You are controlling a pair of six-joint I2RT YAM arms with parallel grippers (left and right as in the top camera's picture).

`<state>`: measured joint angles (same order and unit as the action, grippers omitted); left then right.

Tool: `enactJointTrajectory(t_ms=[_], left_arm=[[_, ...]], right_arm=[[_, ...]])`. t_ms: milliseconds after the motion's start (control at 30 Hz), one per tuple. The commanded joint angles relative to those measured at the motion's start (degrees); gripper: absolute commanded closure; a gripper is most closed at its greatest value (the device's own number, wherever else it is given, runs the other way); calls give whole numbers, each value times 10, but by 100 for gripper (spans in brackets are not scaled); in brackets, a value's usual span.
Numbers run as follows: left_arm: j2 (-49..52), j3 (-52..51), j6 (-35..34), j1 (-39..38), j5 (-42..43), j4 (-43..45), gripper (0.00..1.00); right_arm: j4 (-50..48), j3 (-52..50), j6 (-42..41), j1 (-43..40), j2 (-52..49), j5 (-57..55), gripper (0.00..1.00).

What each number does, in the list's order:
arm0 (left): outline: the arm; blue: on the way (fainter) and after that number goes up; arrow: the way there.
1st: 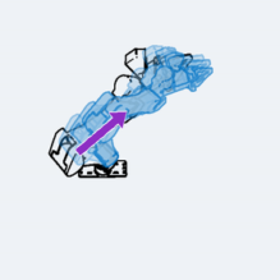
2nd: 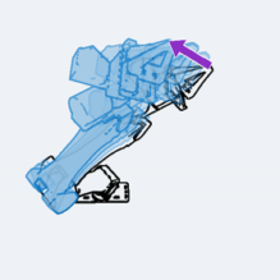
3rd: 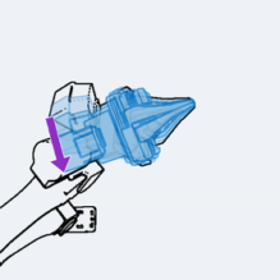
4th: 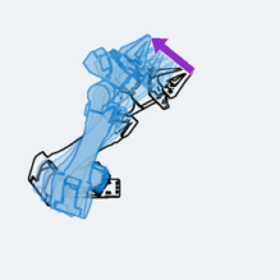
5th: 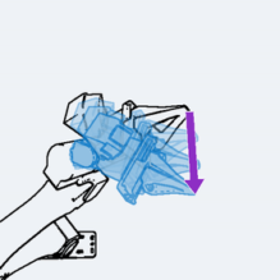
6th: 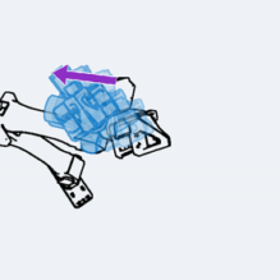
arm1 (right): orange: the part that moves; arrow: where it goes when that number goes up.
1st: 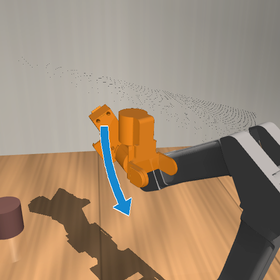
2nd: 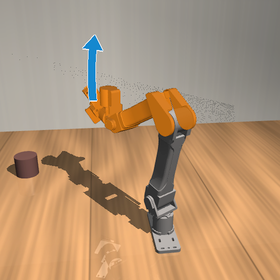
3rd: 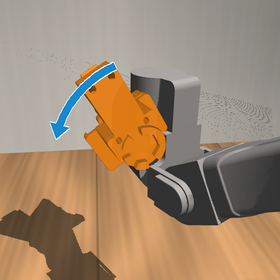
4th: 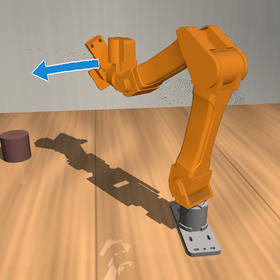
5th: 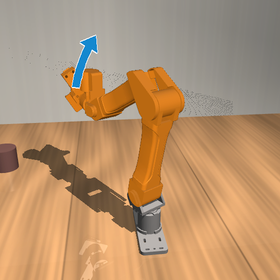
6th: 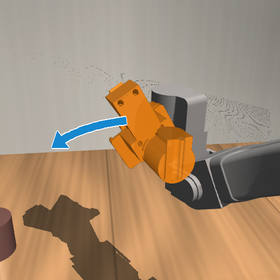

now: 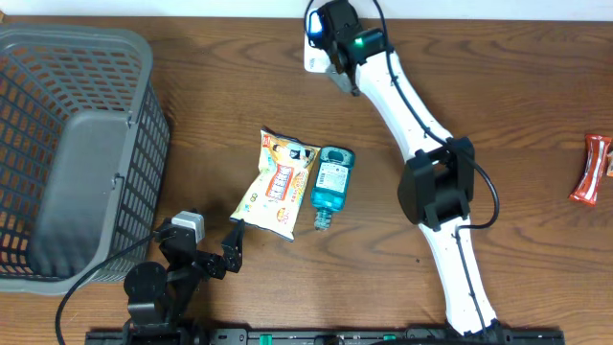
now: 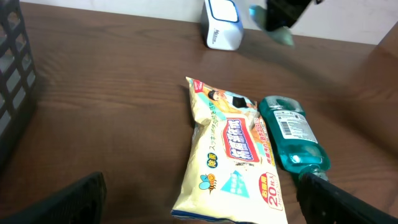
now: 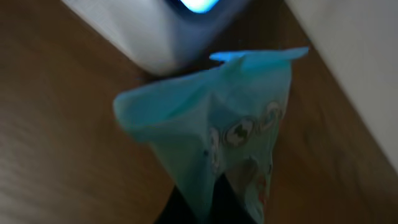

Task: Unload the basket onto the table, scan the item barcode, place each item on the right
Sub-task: 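Carry the wipes pack to the right edge and release it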

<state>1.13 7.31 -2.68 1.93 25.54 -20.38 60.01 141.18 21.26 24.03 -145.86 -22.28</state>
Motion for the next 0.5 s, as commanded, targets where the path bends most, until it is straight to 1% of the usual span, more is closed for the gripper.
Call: enactJointTrajectory(t_ms=[0, 100, 233, 333, 467], left_arm=[[-1, -8, 9, 1, -1, -10, 2], [-1, -8, 9, 1, -1, -10, 2], [-1, -8, 9, 1, -1, -10, 2], [-1, -8, 9, 1, -1, -10, 2], [-1, -8, 9, 1, -1, -10, 2]], right_arm=[[69, 19, -88, -38, 12, -110, 99], [136, 17, -160, -84, 12, -121, 99], [170, 11, -221, -163, 12, -121, 99], [158, 2, -221, -224, 12, -120, 99], [93, -27, -229, -325, 12, -116, 99]])
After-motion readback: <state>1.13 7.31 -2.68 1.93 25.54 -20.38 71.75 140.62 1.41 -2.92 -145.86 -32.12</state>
